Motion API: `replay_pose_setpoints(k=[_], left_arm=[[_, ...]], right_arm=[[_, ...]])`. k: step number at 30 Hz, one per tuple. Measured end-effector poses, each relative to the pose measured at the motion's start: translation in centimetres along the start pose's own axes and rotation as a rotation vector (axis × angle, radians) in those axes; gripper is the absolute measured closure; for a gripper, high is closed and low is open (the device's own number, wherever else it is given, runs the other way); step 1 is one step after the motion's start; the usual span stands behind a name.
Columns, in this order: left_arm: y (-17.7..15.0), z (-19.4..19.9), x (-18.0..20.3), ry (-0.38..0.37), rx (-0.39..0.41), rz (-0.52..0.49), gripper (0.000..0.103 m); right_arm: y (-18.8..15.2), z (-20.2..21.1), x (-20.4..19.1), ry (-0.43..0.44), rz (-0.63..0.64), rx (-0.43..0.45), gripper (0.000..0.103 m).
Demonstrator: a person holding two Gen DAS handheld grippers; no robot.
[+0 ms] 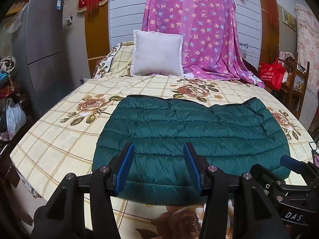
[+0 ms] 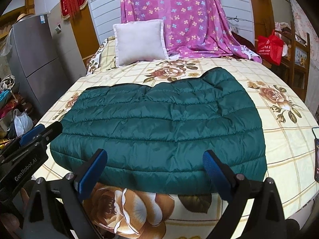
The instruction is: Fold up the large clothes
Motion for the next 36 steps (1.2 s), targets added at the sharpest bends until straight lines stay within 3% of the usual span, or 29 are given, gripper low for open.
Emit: replay_pose_setpoints(k=[36], left_arm=[[-0.4, -1.2, -0.1, -0.004, -0.026, -0.006, 0.063]], right_arm=[[0.2, -1.5, 0.5, 0.013, -0.002, -0.041, 0.004]])
Point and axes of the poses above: each gripper's, at about its wrist camera, not at the fingertips, and z roughly against the way its jaws point, x to its right, y to its top, the point moved 4 cm from there along -z, roughly the way its jaws point, and after that the axes turned 11 degrees about -x, right-handed, at the moved point
